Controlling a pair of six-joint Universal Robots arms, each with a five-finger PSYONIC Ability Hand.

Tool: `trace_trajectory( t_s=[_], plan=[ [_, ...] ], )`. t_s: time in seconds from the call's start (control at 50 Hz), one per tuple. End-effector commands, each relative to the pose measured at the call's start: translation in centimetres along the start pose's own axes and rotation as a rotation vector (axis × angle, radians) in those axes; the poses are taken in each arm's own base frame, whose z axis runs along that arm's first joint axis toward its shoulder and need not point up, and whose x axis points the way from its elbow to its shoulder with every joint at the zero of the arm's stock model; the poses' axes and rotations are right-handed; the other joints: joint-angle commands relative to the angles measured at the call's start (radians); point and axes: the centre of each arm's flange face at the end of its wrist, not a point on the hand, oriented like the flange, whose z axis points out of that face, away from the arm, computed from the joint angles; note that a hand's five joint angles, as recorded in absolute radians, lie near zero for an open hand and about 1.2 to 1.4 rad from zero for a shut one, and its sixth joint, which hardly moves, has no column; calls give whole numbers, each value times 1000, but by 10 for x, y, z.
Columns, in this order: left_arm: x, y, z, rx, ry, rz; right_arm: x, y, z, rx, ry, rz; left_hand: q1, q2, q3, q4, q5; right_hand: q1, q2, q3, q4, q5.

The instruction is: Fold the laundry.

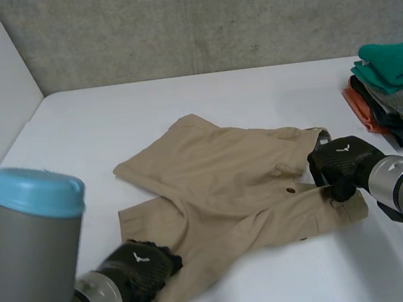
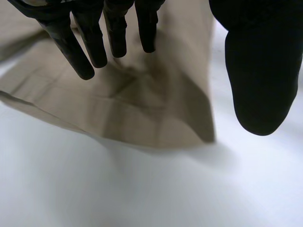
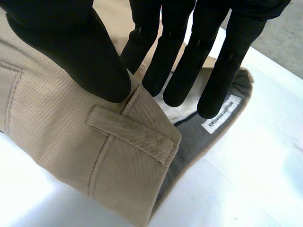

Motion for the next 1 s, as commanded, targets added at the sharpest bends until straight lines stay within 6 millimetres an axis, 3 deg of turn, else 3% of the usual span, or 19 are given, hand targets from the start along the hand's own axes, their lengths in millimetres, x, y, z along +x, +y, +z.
trace_trajectory(
  t_s=[0.02, 0.04, 0.06, 0.1, 0.12, 0.18, 0.26, 0.34, 0.4, 0.54, 0.62, 0.76, 0.78, 0.84, 0.92, 1.0],
  plan=[
    [15, 2, 15, 18, -12, 38, 3, -1, 0, 8, 31, 19, 187, 189, 190, 183, 186, 265, 221, 205, 198, 191],
    [16, 1, 19, 20, -20, 41, 3, -1, 0, 9, 28, 20, 263, 265, 266, 259, 262, 265, 221, 205, 198, 191],
    [15, -1, 25, 29, -48, 44, 3, -1, -1, 9, 28, 22, 627, 629, 630, 623, 626, 265, 221, 205, 198, 191],
    [13, -3, 29, 39, -80, 39, 2, -1, -2, 7, 25, 17, 1039, 1042, 1043, 1035, 1039, 265, 221, 205, 198, 191],
    [10, -6, 32, 52, -117, 33, 1, -2, -4, 1, 19, 5, 1111, 1113, 1114, 1107, 1110, 265, 221, 205, 198, 191],
    [6, -10, 29, 79, -157, 36, -1, -1, -10, -23, 1, -42, 1112, 1114, 1115, 1108, 1111, 265, 221, 205, 198, 191],
    [10, -12, 9, 115, -151, 63, -12, 14, -37, -153, -157, -302, 1112, 1114, 1115, 1108, 1111, 265, 221, 205, 198, 191],
    [22, 2, -12, 42, -54, 217, -16, 37, -66, -327, -379, -525, 1112, 1114, 1115, 1108, 1111, 265, 221, 205, 198, 191],
    [19, 6, -14, -8, -30, 260, -15, 41, -74, -363, -458, -617, 1112, 1114, 1115, 1108, 1111, 265, 221, 205, 198, 191],
    [-6, -19, 3, 35, -102, 259, -6, 28, -48, -277, -279, -489, 1112, 1114, 1115, 1108, 1111, 265, 221, 205, 198, 191],
    [-20, -47, 23, 118, -182, 255, -5, 14, -40, -207, -220, -419, 1112, 1114, 1115, 1108, 1111, 265, 221, 205, 198, 191],
    [-64, -116, 54, 359, -371, 238, 5, -25, -16, -12, -54, -369, 1112, 1114, 1115, 1108, 1111, 265, 221, 205, 198, 191],
    [-75, -132, 63, 415, -419, 247, 11, -31, -6, 28, -5, -351, 1112, 1114, 1115, 1108, 1111, 265, 221, 205, 198, 191],
    [-88, -153, 79, 482, -488, 272, 19, -41, 11, 89, 81, -332, 1112, 1114, 1115, 1108, 1111, 265, 221, 205, 198, 191],
    [-114, -185, 115, 578, -621, 326, 32, -54, 50, 208, 232, -334, 1112, 1114, 1115, 1108, 1111, 265, 221, 205, 198, 191],
    [-120, -191, 148, 595, -666, 353, 36, -56, 83, 310, 310, -361, 1112, 1114, 1115, 1108, 1111, 265, 221, 205, 198, 191]
  ],
)
